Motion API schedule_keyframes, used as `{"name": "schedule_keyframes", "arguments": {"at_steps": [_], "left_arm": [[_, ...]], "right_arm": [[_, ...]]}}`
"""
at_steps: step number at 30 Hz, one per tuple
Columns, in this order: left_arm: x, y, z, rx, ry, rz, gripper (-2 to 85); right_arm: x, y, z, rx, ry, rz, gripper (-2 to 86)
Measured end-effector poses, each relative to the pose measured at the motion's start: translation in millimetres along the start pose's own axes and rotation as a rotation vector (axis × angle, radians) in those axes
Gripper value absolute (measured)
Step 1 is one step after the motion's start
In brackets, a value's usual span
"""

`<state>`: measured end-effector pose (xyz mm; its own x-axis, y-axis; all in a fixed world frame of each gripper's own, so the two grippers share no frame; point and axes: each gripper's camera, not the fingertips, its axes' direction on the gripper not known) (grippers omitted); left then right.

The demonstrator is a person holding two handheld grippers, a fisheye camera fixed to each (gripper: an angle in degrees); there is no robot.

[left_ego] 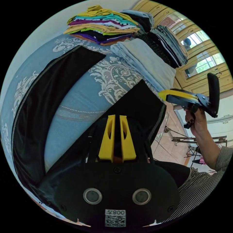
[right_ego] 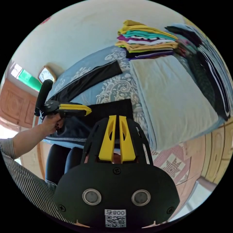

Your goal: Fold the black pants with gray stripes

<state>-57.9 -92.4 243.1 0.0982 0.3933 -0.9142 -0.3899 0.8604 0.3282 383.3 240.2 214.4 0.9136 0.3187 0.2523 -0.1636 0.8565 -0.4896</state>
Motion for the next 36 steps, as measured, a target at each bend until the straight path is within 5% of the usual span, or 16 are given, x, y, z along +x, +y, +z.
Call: {"name": "schedule_keyframes", "arguments": {"at_steps": [4, 8, 14, 20, 27, 36], "left_arm": [[-12, -23, 20, 0.012, -0.009, 0.012, 1.8], [-25, -31, 28, 0.068, -0.004, -0.004, 1.8], [-82, -14, -9, 0.257, 0.016, -0.135, 5.3], [-160, -10, -11, 0.169, -0.127, -0.331, 7.0], [-171, -21, -17, 0.176, -0.161, -0.304, 4.9], [-168, -29, -50, 0.236, -0.036, -0.295, 0.7]], "right_arm": [[-25, -31, 39, -0.121, 0.139, -0.094, 0.3], [-43, -24, 31, -0.038, 0.191, -0.149, 0.0], [-43, -40, -5, 0.009, 0.108, -0.068, 0.3], [-57, -114, -20, 0.089, 0.013, -0.108, 1.8], [-75, -215, 8, -0.016, 0.126, -0.075, 7.1], [-109, -256, 8, -0.120, 0.206, -0.188, 3.5]]}}
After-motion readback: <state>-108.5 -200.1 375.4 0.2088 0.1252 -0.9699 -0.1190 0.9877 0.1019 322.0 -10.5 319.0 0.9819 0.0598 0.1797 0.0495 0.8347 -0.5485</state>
